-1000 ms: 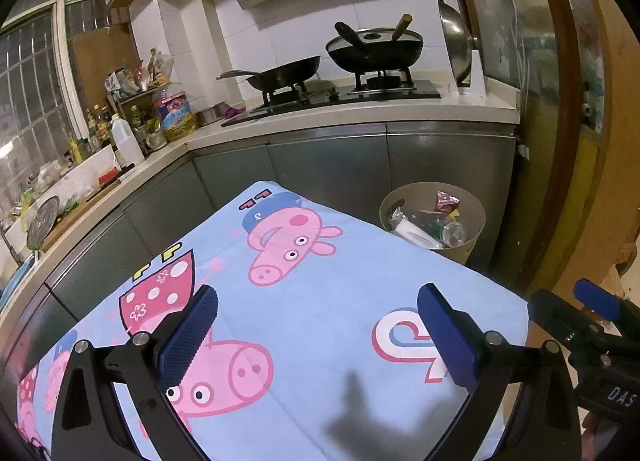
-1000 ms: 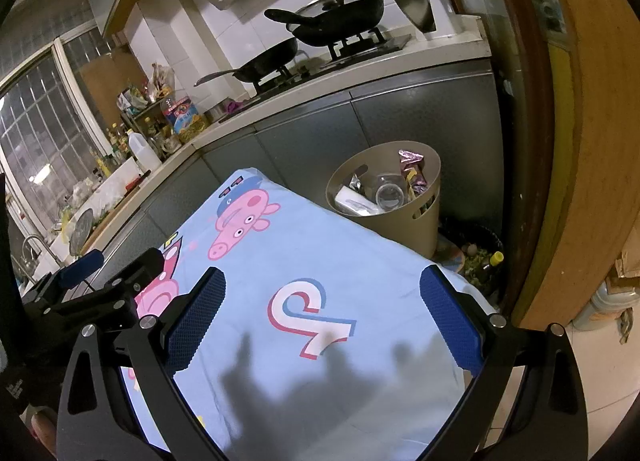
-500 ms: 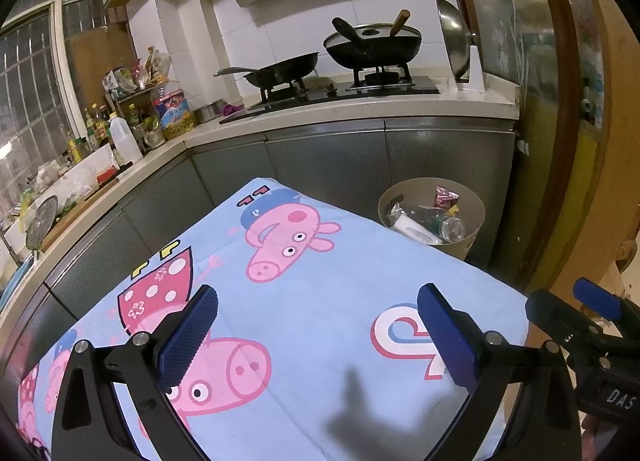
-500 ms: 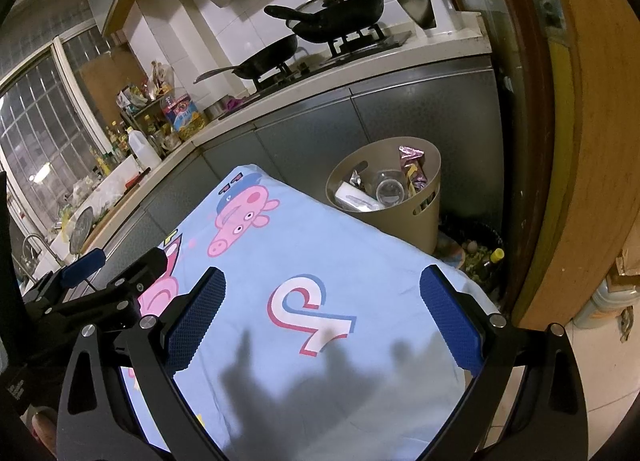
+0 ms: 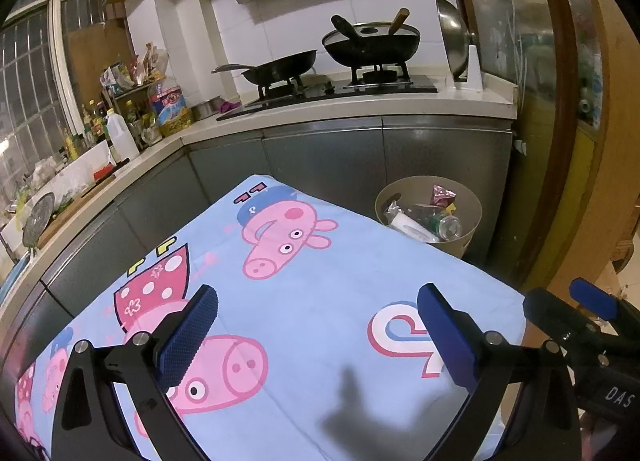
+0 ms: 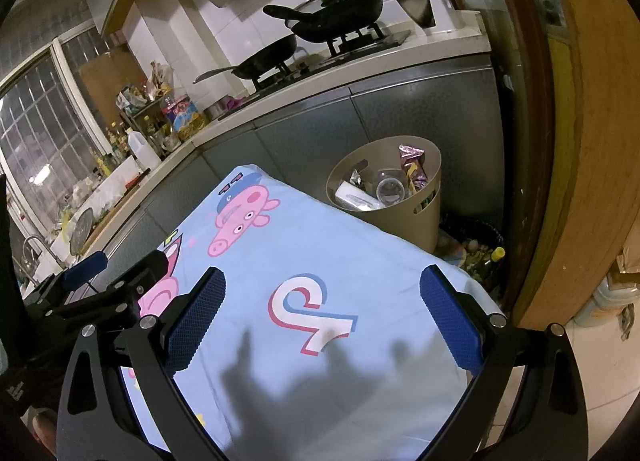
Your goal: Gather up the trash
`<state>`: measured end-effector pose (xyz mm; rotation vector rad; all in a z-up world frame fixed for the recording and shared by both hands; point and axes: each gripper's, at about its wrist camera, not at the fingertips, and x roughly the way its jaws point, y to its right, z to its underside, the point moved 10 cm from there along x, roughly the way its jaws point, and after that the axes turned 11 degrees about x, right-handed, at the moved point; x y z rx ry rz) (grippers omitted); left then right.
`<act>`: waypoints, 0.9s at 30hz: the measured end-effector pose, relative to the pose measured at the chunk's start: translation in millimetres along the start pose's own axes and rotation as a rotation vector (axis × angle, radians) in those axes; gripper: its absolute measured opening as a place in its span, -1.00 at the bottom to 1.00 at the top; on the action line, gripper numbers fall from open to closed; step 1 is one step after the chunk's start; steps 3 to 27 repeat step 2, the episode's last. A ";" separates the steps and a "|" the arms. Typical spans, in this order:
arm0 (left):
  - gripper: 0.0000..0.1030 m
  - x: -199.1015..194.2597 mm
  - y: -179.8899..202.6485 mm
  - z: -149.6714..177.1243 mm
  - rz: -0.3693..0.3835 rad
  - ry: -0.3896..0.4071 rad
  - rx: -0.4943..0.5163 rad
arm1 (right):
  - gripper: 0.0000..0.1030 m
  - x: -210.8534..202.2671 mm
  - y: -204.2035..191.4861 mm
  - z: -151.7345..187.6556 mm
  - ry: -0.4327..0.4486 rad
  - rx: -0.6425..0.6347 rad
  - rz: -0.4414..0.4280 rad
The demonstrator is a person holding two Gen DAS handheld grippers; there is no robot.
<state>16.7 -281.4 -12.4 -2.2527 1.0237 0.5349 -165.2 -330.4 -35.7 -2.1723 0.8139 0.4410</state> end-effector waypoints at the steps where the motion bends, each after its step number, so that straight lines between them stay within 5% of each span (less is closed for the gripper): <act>1: 0.93 0.2 -0.4 0.6 0.000 -0.002 -0.003 | 0.87 0.1 0.0 0.2 -0.001 0.000 0.000; 27: 0.93 0.6 -1.1 -0.2 0.001 -0.003 -0.003 | 0.87 0.0 0.0 0.0 -0.001 -0.001 0.000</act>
